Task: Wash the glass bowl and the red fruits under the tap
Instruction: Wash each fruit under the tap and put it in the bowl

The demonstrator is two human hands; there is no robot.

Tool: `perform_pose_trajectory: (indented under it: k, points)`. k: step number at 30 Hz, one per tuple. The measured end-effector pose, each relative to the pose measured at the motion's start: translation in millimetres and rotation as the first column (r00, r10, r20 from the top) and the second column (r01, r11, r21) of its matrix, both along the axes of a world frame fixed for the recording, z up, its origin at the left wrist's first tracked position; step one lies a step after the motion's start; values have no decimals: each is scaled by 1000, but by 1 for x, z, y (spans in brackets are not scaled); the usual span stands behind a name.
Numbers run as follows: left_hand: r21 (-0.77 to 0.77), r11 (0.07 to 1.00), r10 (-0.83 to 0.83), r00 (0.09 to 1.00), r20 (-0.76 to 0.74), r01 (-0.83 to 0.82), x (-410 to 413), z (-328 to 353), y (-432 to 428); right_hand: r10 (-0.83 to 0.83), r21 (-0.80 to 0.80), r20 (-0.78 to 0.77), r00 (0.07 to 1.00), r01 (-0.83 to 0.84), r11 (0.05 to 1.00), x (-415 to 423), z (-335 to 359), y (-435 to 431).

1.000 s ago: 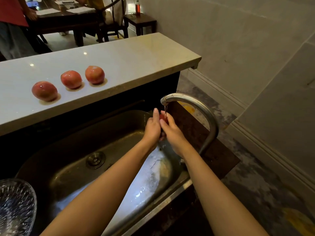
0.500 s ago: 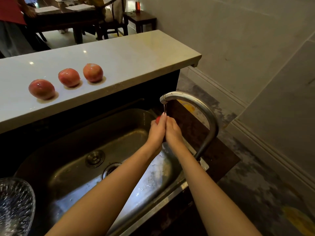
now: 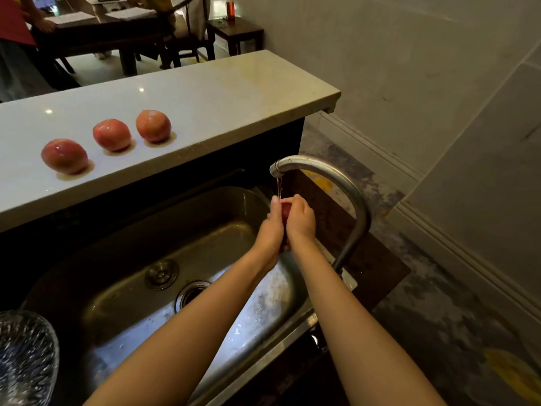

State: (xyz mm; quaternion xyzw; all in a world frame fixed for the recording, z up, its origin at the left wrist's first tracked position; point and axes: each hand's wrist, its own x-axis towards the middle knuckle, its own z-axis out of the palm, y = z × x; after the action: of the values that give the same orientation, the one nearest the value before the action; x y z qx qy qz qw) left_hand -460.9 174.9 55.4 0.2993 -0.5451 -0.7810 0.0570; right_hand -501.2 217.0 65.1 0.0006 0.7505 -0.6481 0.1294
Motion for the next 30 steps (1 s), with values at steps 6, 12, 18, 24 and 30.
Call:
perform_pose_trajectory:
  k: [6, 12, 18, 24, 30]
  points:
    - [137, 984, 119, 992, -50, -111, -4, 0, -1, 198, 126, 4, 980, -197, 972, 4, 7, 6]
    - [252, 966, 64, 998, -9, -60, -11, -2, -20, 589, 410, -194, 785, -480, 775, 18, 6, 31]
    - [484, 875, 21, 998, -63, 12, -18, -6, -19, 460, 887, -90, 883, -139, 440, 35, 4, 56]
    - [88, 991, -96, 992, -80, 103, -18, -3, -19, 496, 941, -11, 868, -159, 300, 49, -2, 62]
    - [-337, 918, -211, 977, 37, 211, 0, -2, -28, 563, 969, -35, 826, -110, 222, 61, 1, 60]
